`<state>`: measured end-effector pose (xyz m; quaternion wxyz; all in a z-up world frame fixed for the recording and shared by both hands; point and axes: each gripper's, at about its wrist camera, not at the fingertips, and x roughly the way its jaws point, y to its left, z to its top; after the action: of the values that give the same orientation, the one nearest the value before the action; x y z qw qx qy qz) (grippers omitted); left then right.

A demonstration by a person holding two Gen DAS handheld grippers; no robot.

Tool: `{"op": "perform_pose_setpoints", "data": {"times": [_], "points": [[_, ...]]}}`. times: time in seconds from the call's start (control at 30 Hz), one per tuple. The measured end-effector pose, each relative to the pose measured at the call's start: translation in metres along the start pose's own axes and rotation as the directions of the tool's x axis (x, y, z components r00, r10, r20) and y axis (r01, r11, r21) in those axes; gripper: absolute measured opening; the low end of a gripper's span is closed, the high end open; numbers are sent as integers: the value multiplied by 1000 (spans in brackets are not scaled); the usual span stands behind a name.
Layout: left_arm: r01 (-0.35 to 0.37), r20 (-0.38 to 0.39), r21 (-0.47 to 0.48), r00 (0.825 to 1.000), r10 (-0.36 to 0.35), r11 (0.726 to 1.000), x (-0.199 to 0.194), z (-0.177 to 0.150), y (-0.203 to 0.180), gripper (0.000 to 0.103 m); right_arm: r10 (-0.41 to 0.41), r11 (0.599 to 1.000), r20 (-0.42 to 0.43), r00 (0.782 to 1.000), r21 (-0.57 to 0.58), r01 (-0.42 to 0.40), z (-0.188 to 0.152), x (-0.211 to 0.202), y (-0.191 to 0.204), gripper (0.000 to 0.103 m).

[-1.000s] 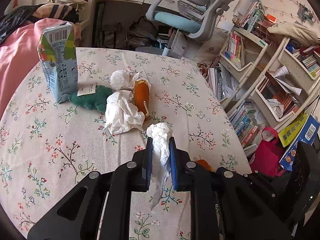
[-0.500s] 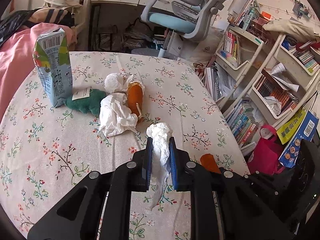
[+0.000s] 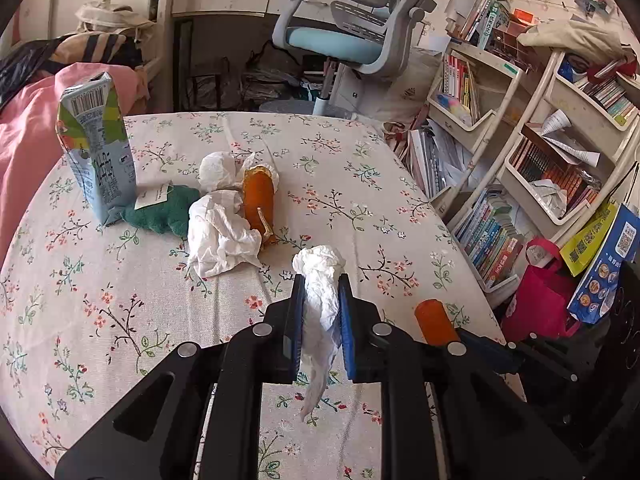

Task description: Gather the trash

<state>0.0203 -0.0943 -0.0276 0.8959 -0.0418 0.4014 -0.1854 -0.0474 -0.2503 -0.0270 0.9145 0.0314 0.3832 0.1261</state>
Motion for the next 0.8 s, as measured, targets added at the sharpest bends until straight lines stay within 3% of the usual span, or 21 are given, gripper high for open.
{"op": "perform_pose_setpoints", "data": {"times": [0.43,0.8], "points": [[41,-3,40,999,-41,998,5,-1,-27,15,-64,997,33,997,44,62,-4,-19,-30,20],[157,-29,105,988,-155,982,20,-3,-99,15,-187,971,43,981,159,178,-24,-51,-101,20]]}}
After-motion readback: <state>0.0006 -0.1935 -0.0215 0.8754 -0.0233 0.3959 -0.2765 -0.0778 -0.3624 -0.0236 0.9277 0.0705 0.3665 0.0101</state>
